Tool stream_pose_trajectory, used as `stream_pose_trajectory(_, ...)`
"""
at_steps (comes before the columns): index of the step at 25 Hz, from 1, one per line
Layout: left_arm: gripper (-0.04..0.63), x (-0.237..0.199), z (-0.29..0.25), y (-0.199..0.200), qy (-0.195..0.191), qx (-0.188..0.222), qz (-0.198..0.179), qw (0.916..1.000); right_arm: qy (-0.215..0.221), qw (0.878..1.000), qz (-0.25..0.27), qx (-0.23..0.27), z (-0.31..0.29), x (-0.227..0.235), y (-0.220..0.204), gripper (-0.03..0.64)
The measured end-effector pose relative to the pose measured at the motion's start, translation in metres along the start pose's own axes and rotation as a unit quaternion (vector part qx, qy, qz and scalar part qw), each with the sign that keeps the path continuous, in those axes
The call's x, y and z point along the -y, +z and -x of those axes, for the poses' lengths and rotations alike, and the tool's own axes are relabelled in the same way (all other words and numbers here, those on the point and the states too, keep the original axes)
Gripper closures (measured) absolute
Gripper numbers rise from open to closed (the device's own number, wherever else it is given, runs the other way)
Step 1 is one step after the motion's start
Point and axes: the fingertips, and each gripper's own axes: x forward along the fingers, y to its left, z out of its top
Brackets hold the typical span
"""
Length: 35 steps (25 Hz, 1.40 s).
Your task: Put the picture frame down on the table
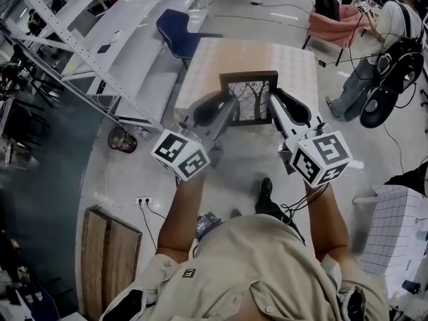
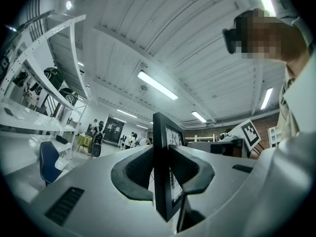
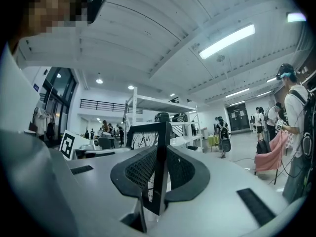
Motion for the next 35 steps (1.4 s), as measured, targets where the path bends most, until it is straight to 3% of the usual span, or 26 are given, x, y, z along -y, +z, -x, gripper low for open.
stream_pose_trajectory(25,0.499,-0.106,-0.166,-0.008,0.080,-0.005,-0.020,0.9966,0.079,0.997,-0.024,0.005,-0.126,0.168,0.011,0.549)
stream_pose_trajectory(35,0.499,-0.114,-0.176,-0.017,0.094,-0.004,-0.028,0.9952,0.098,0.995,-0.024,0.015,-0.136,0.181,0.004,0.549)
